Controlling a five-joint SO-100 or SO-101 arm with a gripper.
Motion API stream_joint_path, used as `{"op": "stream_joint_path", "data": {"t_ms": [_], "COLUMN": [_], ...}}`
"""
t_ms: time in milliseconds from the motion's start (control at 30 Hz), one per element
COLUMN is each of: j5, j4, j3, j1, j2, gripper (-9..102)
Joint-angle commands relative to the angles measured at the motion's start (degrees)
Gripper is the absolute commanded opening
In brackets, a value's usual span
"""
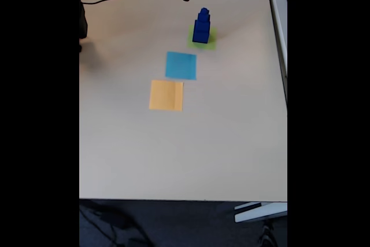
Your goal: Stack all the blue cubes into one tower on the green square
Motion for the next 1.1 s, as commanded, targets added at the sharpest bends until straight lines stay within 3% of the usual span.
{"op": "stream_joint_path", "data": {"t_ms": [0,1067], "j5": [-0.09,4.57], "j4": [-2.37,-11.51], "j3": [0.44,4.22], "j1": [0.09,-3.52], "j2": [0.26,-2.37], "gripper": [0,0]}}
